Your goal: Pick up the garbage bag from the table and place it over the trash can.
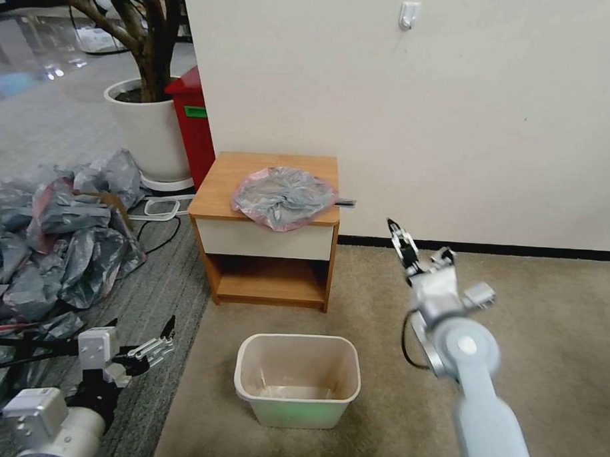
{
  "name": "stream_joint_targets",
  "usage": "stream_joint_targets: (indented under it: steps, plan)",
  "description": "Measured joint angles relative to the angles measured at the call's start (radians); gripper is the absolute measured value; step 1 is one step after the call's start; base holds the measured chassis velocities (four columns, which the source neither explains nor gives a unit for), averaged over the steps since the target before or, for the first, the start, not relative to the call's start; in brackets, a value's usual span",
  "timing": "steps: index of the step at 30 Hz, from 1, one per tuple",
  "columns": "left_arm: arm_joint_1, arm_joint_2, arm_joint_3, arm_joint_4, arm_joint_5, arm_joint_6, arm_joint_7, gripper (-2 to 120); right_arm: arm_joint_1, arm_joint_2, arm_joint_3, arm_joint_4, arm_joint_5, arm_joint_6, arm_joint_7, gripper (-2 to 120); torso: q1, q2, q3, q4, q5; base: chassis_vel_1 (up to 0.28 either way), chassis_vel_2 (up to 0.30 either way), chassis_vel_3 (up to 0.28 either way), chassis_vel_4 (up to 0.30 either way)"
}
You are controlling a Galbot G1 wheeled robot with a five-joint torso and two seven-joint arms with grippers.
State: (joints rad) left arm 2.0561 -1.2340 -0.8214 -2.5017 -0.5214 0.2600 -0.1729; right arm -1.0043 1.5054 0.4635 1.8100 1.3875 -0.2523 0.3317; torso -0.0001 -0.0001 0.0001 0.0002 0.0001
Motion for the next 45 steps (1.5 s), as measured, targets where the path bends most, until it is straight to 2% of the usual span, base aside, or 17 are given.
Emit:
stream_joint_targets:
  steps: [11, 20, 24, 25, 26, 28, 30, 32, 33, 35, 37, 38, 40, 43, 45]
  plan:
    - [0.017, -0.046, 0.022, 0.001, 0.044, -0.022, 0.020, 100, 0.149, 0.045, -0.021, -0.189, -0.002, 0.012, -0.002, 100, 0.000, 0.000, 0.000, -0.0001, -0.0002, 0.000, 0.000, 0.000, 0.000]
    - [0.024, -0.069, 0.048, 0.001, 0.069, -0.019, 0.031, 100, 0.198, 0.062, -0.026, -0.272, 0.005, 0.012, -0.007, 97, 0.000, 0.000, 0.000, -0.0003, -0.0001, 0.000, 0.000, 0.000, 0.000]
    - [0.026, -0.078, 0.059, 0.001, 0.080, -0.012, 0.033, 100, 0.219, 0.082, -0.032, -0.291, 0.005, 0.015, -0.010, 77, 0.000, 0.000, 0.000, -0.0002, -0.0002, 0.000, 0.000, 0.000, 0.000]
    - [0.026, -0.078, 0.059, 0.001, 0.080, -0.012, 0.033, 100, 0.219, 0.082, -0.032, -0.291, 0.005, 0.015, -0.010, 77, 0.000, 0.000, 0.000, -0.0002, -0.0002, 0.000, 0.000, 0.000, 0.000]
    - [0.029, -0.083, 0.062, 0.001, 0.089, -0.012, 0.037, 100, 0.224, 0.088, -0.040, -0.290, 0.006, 0.017, -0.010, 70, 0.000, 0.000, 0.000, -0.0002, -0.0001, 0.000, 0.000, 0.000, 0.000]
    - [0.030, -0.085, 0.063, 0.002, 0.092, -0.012, 0.038, 100, 0.227, 0.091, -0.041, -0.290, 0.005, 0.019, -0.011, 67, 0.000, 0.000, 0.000, -0.0002, -0.0001, 0.000, 0.000, 0.000, 0.000]
    - [0.031, -0.087, 0.067, 0.001, 0.098, -0.012, 0.039, 100, 0.229, 0.094, -0.041, -0.296, 0.004, 0.026, -0.011, 55, 0.000, 0.000, 0.000, -0.0002, -0.0001, 0.000, 0.000, 0.000, 0.000]
    - [0.031, -0.088, 0.068, 0.001, 0.099, -0.013, 0.039, 100, 0.230, 0.093, -0.041, -0.296, 0.003, 0.028, -0.011, 53, 0.000, 0.000, 0.000, -0.0002, -0.0001, 0.000, 0.000, 0.000, 0.000]
    - [0.032, -0.089, 0.070, 0.002, 0.102, -0.014, 0.039, 100, 0.230, 0.091, -0.040, -0.297, 0.003, 0.031, -0.011, 45, 0.000, 0.000, 0.000, -0.0002, -0.0001, 0.000, 0.000, 0.000, 0.000]
    - [0.032, -0.089, 0.071, 0.002, 0.104, -0.014, 0.039, 100, 0.230, 0.091, -0.040, -0.297, 0.003, 0.032, -0.011, 42, 0.000, 0.000, 0.000, -0.0002, -0.0001, 0.000, 0.000, 0.000, 0.000]
    - [0.033, -0.090, 0.073, 0.002, 0.109, -0.017, 0.040, 100, 0.230, 0.089, -0.038, -0.297, 0.003, 0.033, -0.011, 29, 0.000, 0.000, 0.000, -0.0002, -0.0001, 0.000, 0.000, 0.000, 0.000]
    - [0.033, -0.090, 0.073, 0.002, 0.109, -0.017, 0.040, 100, 0.230, 0.089, -0.038, -0.297, 0.003, 0.033, -0.011, 29, 0.000, 0.000, 0.000, -0.0002, -0.0001, 0.000, 0.000, 0.000, 0.000]
    - [0.031, -0.091, 0.073, 0.002, 0.112, -0.019, 0.041, 100, 0.230, 0.089, -0.038, -0.296, 0.004, 0.033, -0.011, 19, 0.000, 0.000, 0.000, -0.0002, -0.0001, 0.000, 0.000, 0.000, 0.000]
    - [0.030, -0.091, 0.073, 0.002, 0.117, -0.021, 0.041, 100, 0.230, 0.088, -0.039, -0.293, 0.004, 0.033, -0.011, 13, 0.000, 0.000, 0.000, -0.0002, -0.0001, 0.000, 0.000, 0.000, 0.000]
    - [0.031, -0.096, 0.077, 0.002, 0.133, -0.029, 0.043, 100, 0.225, 0.086, -0.041, -0.288, 0.005, 0.031, -0.009, 1, 0.000, 0.000, 0.000, -0.0002, -0.0001, 0.000, 0.000, 0.000, 0.000]
